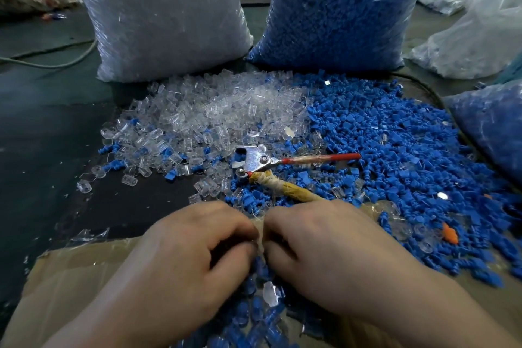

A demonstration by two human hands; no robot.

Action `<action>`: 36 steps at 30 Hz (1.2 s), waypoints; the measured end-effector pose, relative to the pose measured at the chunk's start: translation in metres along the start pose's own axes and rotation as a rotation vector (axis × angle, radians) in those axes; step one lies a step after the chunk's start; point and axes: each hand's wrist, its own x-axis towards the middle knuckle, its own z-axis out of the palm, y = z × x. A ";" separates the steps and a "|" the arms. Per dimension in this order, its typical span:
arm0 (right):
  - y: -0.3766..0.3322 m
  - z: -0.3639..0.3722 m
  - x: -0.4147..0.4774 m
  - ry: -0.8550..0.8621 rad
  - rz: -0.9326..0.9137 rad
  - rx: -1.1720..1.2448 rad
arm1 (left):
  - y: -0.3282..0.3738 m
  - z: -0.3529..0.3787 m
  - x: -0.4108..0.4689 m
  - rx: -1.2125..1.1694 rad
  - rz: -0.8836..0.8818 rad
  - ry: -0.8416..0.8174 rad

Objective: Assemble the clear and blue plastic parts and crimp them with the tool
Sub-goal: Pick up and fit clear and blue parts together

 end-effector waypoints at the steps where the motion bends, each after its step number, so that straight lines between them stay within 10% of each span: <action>1: 0.002 0.001 0.001 0.031 0.023 0.000 | -0.002 0.000 0.000 0.031 -0.061 0.084; 7: 0.004 0.013 0.013 0.229 0.086 -0.130 | -0.018 -0.005 0.008 0.402 -0.529 0.126; 36: -0.004 0.016 0.025 0.291 -0.027 -0.070 | -0.012 0.017 0.013 0.134 -0.193 0.168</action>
